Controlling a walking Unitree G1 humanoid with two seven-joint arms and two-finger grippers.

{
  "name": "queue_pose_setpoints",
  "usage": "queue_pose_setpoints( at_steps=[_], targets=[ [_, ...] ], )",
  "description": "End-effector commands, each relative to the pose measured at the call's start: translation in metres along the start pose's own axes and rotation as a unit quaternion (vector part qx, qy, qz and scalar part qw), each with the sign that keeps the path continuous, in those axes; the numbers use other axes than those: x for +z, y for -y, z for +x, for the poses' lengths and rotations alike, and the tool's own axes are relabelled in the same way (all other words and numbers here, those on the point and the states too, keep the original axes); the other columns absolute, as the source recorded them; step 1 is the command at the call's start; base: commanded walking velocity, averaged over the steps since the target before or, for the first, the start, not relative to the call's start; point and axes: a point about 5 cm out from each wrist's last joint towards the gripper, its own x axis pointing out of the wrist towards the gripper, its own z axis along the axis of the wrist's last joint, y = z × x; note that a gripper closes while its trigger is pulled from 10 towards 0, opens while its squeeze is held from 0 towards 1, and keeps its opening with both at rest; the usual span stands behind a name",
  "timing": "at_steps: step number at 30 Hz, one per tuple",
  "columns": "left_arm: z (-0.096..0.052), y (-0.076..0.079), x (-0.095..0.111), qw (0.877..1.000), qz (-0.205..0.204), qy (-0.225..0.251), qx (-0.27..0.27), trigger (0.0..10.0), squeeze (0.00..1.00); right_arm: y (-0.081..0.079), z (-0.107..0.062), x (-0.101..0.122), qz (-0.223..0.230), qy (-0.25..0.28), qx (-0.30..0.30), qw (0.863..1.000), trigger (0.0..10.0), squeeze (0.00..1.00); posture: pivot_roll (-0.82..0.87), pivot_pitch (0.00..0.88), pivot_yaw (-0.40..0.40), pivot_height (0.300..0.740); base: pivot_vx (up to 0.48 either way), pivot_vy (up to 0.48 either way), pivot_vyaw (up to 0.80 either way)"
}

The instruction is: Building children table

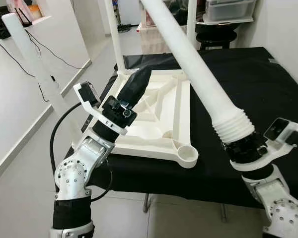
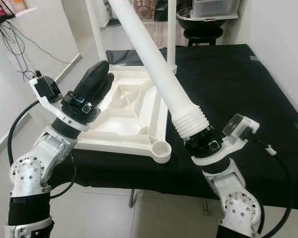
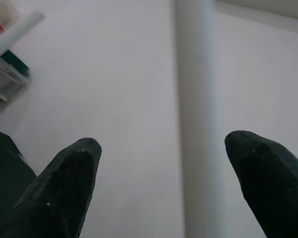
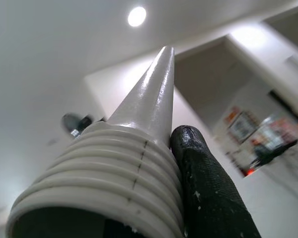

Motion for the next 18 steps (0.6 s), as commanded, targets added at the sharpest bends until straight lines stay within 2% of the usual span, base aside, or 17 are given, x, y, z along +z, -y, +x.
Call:
queue_pose_setpoints(
  at_steps=[1, 3, 6, 9, 18],
  targets=[
    [0.000, 0.002, 0.009, 1.000, -0.009, 0.004, -0.006, 10.0, 0.00, -0.009, 0.003, -0.004, 0.021, -0.012, 0.041, 0.999, 10.0, 0.00, -0.06, 0.074, 0.099, 0.740, 0.000, 0.000, 0.00],
    [0.001, 0.002, 0.012, 1.000, -0.013, 0.003, -0.009, 10.0, 0.00, -0.012, 0.003, -0.008, 0.022, -0.031, 0.050, 0.998, 10.0, 0.00, -0.06, 0.074, 0.101, 0.740, 0.000, 0.000, 0.00],
    [0.003, 0.008, 0.014, 0.999, -0.025, -0.008, -0.031, 10.0, 0.00, -0.018, 0.004, -0.024, 0.010, -0.115, 0.070, 0.991, 10.0, 0.00, -0.06, 0.073, 0.100, 0.740, 0.000, 0.000, 0.00],
    [0.004, 0.015, 0.013, 0.997, -0.045, -0.020, -0.051, 10.0, 0.00, -0.016, 0.005, -0.026, 0.005, -0.123, 0.066, 0.990, 10.0, 0.00, -0.06, 0.070, 0.101, 0.740, 0.000, 0.000, 0.00],
    [0.000, 0.028, 0.007, 0.992, -0.060, -0.050, -0.100, 10.0, 0.00, -0.010, 0.006, -0.027, 0.002, -0.134, 0.055, 0.989, 10.0, 0.00, -0.06, 0.063, 0.095, 0.740, 0.000, 0.000, 0.00]
  ],
)
